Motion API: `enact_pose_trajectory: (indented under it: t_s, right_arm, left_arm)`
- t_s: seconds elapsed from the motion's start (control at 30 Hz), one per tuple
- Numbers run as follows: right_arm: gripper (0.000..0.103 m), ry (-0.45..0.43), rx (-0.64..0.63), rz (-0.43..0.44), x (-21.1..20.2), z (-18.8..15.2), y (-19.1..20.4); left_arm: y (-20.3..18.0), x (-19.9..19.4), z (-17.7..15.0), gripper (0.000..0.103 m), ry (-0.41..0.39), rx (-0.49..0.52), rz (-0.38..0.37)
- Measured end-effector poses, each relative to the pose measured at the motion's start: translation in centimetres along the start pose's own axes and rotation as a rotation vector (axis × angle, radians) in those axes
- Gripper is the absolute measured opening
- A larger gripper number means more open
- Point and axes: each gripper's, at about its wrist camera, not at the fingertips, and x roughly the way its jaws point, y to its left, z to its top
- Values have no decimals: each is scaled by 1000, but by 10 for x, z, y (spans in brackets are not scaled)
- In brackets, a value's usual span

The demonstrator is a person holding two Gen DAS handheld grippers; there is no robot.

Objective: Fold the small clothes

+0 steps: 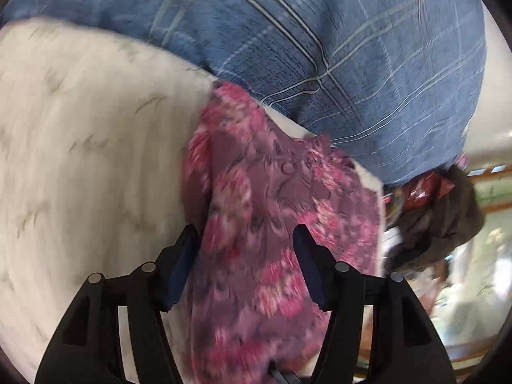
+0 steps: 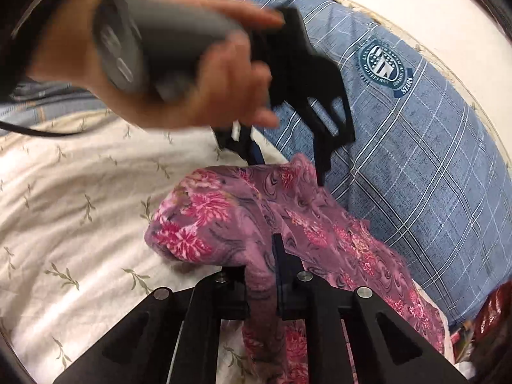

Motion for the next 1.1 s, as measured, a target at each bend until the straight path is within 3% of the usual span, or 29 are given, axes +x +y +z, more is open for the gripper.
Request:
enact_pose_trajectory:
  t_s: [0.03, 0.07, 0.17, 0.27, 0.57, 0.8, 1.1]
  right_arm:
    - [10, 1, 13, 14, 1, 0, -3]
    - [10, 0, 21, 24, 2, 0, -6]
    - [10, -9, 62, 52, 1, 2, -15]
    - [9, -25, 133, 65, -7, 2, -23]
    - [8, -65, 466, 124, -47, -12, -89]
    - [7, -59, 688, 156, -71, -53, -146]
    - [7, -73, 881, 171, -96, -115, -198]
  left_arm:
    - [-5, 3, 1, 33, -4, 27, 31]
    - [-10, 6, 2, 9, 3, 53, 65]
    - [-14, 2, 0, 6, -28, 50, 73]
    - [-21, -15, -7, 5, -86, 43, 34]
    - [-97, -49, -19, 5, -165, 128, -39]
    - [-154, -30, -29, 5, -161, 148, -57]
    - [-228, 32, -48, 5, -100, 210, -50]
